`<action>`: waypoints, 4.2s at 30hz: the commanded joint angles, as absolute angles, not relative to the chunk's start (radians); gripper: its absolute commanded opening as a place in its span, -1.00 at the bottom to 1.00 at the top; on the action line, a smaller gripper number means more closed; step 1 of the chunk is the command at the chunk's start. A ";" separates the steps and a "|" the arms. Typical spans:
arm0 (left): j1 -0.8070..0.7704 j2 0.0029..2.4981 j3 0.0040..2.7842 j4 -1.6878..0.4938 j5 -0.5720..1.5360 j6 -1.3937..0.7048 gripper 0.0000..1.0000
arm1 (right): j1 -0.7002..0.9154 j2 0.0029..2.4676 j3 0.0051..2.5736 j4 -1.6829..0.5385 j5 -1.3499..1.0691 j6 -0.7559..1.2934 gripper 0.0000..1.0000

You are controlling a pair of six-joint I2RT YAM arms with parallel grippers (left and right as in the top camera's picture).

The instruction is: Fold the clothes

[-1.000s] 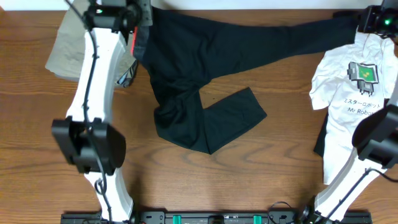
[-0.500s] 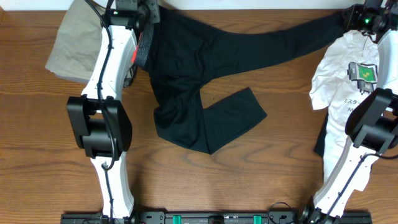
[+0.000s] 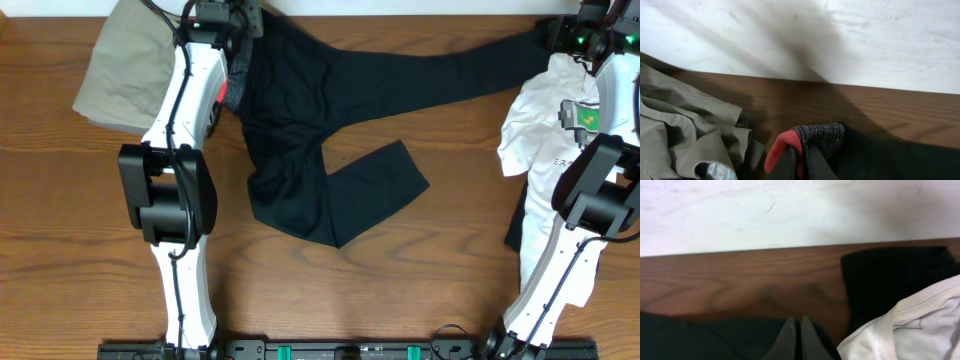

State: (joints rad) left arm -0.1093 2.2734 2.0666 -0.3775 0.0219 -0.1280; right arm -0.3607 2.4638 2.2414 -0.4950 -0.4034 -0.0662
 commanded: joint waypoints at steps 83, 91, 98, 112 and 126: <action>-0.029 1.733 1.808 -1.247 0.014 -0.109 0.96 | 0.266 1.987 1.187 -0.782 -0.019 0.365 -0.98; -0.029 1.733 1.808 -1.246 0.014 -0.109 0.96 | 0.166 1.827 1.198 -0.879 -0.001 0.404 -0.98; -0.029 1.733 1.808 -1.239 0.014 -0.109 0.96 | 0.080 1.566 1.198 -1.037 -0.004 0.403 -0.98; -0.029 1.733 1.808 -1.240 0.014 -0.109 0.96 | -0.131 1.400 1.201 -1.190 0.014 0.377 -0.98; -0.029 1.733 1.808 -1.221 0.014 -0.110 0.96 | -0.153 1.480 1.203 -0.694 0.153 0.838 -0.97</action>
